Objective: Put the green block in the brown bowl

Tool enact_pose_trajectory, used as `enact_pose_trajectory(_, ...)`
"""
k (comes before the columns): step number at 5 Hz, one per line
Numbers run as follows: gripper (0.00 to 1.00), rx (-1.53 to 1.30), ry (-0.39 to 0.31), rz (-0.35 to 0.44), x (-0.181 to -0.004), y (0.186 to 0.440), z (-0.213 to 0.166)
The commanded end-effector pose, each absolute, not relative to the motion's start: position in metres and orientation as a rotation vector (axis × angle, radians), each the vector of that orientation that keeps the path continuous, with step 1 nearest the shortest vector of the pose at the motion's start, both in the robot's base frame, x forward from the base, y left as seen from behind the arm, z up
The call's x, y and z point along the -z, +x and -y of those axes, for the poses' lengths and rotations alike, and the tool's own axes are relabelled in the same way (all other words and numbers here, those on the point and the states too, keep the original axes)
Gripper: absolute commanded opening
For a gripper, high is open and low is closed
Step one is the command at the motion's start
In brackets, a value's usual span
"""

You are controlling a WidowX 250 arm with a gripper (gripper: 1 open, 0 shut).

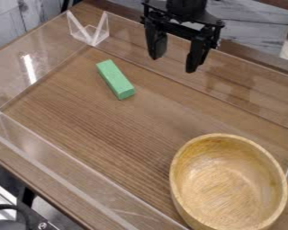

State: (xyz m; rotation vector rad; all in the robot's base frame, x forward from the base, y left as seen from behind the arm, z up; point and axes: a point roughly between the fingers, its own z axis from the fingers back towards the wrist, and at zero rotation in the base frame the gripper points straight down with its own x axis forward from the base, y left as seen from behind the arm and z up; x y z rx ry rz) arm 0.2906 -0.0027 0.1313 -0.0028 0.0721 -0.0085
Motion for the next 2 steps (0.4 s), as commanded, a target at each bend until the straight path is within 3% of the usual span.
enact_pose_trajectory(1, 1.0, -0.241, -0.018, -0.08, -0.124, 0.288, -0.019)
enact_pose_trajectory(2, 1.0, -0.491, -0.039, -0.103, -0.106, 0.28, -0.053)
